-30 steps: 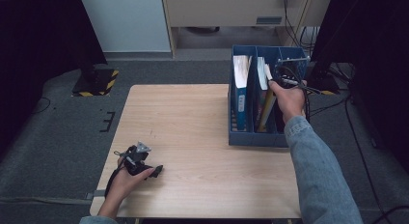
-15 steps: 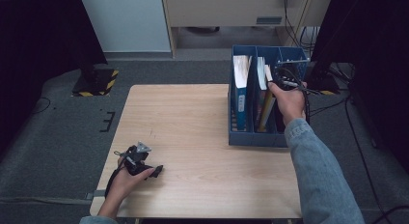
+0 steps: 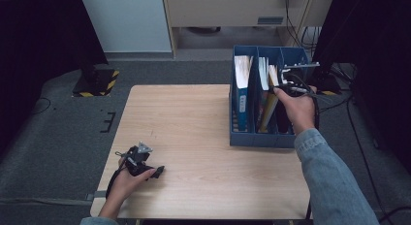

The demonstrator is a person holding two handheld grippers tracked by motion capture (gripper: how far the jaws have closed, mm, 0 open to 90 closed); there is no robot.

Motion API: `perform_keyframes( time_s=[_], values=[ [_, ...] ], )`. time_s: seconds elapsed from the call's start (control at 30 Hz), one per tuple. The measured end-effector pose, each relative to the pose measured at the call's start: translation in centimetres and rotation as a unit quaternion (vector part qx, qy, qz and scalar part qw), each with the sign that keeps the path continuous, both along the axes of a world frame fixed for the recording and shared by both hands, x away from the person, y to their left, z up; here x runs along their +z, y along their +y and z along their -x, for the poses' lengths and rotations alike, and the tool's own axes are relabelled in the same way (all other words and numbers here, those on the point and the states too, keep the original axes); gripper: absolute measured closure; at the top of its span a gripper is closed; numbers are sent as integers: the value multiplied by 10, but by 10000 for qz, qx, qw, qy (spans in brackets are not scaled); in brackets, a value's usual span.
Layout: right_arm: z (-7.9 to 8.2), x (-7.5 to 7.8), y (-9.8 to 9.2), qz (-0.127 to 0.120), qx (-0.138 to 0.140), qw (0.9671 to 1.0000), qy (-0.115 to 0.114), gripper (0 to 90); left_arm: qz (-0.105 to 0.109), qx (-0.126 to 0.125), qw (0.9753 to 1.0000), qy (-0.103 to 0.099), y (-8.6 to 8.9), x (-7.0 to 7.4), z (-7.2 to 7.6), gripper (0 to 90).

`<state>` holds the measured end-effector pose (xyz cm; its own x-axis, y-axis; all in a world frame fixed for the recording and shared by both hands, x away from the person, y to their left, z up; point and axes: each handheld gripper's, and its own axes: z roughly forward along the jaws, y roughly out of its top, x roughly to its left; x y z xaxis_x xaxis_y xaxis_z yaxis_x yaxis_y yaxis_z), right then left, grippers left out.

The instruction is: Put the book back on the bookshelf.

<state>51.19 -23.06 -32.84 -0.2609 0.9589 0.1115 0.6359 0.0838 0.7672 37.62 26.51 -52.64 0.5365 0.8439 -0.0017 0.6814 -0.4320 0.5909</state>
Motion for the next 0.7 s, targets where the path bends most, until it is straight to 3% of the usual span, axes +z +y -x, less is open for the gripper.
perform_keyframes(
  time_s=[0.47, 0.7],
  values=[
    [29, 7, -9, -19, 133, 9998, -154, 485, 4, -4, 10000, 6, 0, 0, 0, 0],
    [41, 5, -10, -66, 240, 9993, -288, 375, -25, -27, 10000, 14, 0, 0, 0, 0]
  ],
)
